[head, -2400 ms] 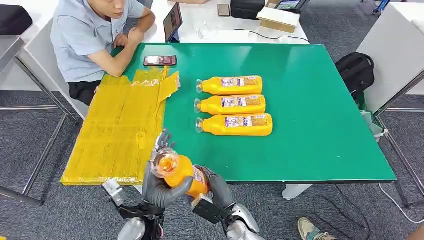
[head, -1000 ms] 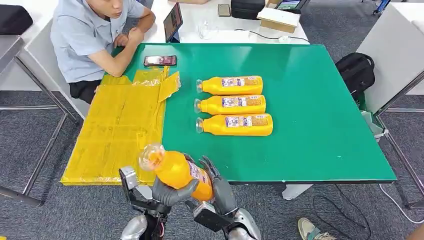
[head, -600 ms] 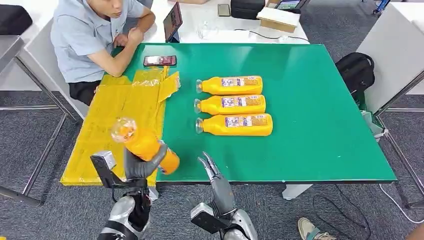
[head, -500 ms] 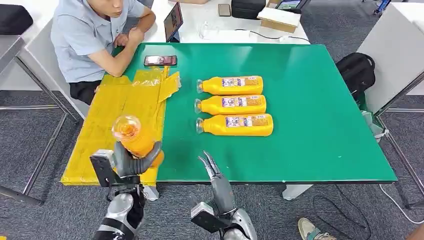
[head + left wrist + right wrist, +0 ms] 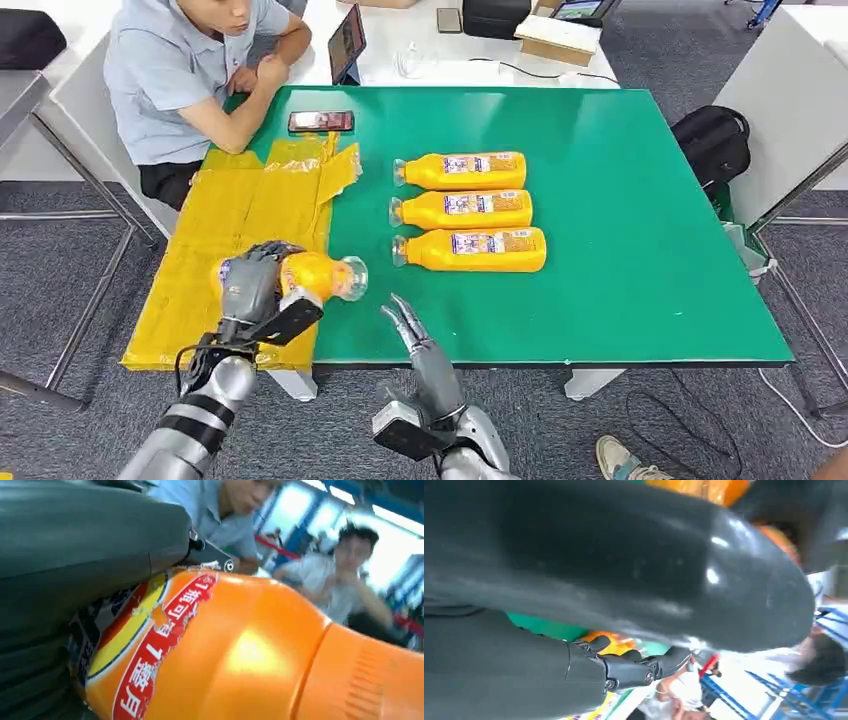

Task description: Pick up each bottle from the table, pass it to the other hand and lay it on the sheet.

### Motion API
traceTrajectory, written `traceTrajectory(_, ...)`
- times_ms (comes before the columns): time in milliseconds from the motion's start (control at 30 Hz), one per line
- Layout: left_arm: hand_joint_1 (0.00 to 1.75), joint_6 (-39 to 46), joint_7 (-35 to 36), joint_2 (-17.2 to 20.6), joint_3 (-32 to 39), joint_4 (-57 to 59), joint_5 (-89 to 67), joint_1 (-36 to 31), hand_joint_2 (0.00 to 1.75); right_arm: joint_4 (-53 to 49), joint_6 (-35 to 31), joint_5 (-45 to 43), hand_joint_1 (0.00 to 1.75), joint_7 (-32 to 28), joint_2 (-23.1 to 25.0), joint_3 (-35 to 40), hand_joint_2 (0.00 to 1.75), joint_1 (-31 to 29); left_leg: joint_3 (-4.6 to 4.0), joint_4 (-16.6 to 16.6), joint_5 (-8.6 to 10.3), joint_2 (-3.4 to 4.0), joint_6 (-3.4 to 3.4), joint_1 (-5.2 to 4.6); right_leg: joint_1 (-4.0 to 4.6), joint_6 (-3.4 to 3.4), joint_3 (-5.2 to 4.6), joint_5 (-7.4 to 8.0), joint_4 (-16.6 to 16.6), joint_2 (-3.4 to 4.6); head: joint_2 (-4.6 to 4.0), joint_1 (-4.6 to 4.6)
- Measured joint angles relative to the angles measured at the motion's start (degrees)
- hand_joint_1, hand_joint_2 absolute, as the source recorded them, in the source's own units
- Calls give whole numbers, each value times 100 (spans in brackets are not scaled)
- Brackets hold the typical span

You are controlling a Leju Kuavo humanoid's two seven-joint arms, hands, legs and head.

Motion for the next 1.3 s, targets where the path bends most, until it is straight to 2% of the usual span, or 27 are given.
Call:
traceTrajectory(100,175,-265,75,61,-87,422,-50,-240,175,11,50,-98,0,0,31,9,0,-27,-1,0,0,0,0,0,0,0,-1,0,0,0,0,0)
traceTrajectory(267,175,-747,752,79,-212,1320,-464,-915,175,85,-48,31,0,0,61,96,0,-115,-3,0,0,-2,0,0,0,0,-2,0,0,-1,0,0)
traceTrajectory(467,175,-811,796,79,-244,1422,-540,-982,175,94,-66,49,0,0,61,109,0,-125,-3,0,0,-2,0,0,0,0,-1,0,0,-1,0,0)
traceTrajectory(533,159,-904,952,79,-297,1631,-667,-1165,175,133,-135,114,0,0,66,170,0,-150,-2,0,0,0,0,0,0,1,-1,1,0,0,0,0)
traceTrajectory(567,159,-946,1016,79,-343,1783,-719,-1283,175,164,-173,138,0,0,72,209,0,-168,-2,0,1,2,-1,0,0,1,-2,1,0,0,0,0)
traceTrajectory(600,155,-1062,1211,65,-411,2249,-811,-1611,175,306,-243,523,0,0,87,315,0,-232,-2,0,3,1,-3,0,0,1,-2,1,1,0,0,0)
traceTrajectory(633,127,-1084,1347,59,-424,2441,-916,-1726,175,405,-256,827,0,0,109,315,0,-244,-3,0,3,0,-4,0,0,1,-2,1,2,0,0,0)
traceTrajectory(667,51,-1106,1410,61,-444,2509,-975,-1772,175,435,-258,851,0,0,122,315,0,-242,-3,0,3,0,-4,0,0,1,-2,1,2,0,0,0)
traceTrajectory(700,19,-1130,1478,61,-485,2594,-1038,-1810,175,466,-258,853,0,0,135,319,0,-243,-4,0,3,0,-4,0,0,1,-3,1,1,0,0,0)
traceTrajectory(733,0,-1127,1513,63,-524,2666,-1115,-1838,175,494,-262,870,0,0,140,319,0,-248,-4,0,3,0,-4,0,0,0,-3,0,1,0,0,-2)
traceTrajectory(833,0,-1123,1463,63,-636,2840,-1244,-1871,175,575,-262,947,0,0,135,323,0,-248,-6,0,2,0,-4,0,0,0,-4,0,1,0,0,0)
traceTrajectory(933,0,-1295,908,61,-640,2908,-853,-1843,175,632,-262,1065,0,0,129,323,0,-234,-6,0,2,-2,-4,-1,-1,0,-4,0,-1,-1,0,-2)
traceTrajectory(1067,0,-1878,73,-33,-518,2910,-200,-1735,175,684,-265,1122,0,0,116,323,0,-230,-5,0,2,-5,-3,-1,-1,0,-2,0,-1,-1,0,-2)
traceTrajectory(1200,0,-2304,-427,-186,-282,2745,501,-1553,175,732,-265,1189,0,0,98,321,0,-229,-4,0,3,-6,-3,-3,-2,1,0,0,-1,-2,0,0)
traceTrajectory(1300,0,-3056,-809,-332,-43,2239,1608,-1216,175,747,-265,1311,0,0,81,319,0,-218,-4,0,3,-3,-3,-4,-3,1,-2,0,-1,-1,0,0)
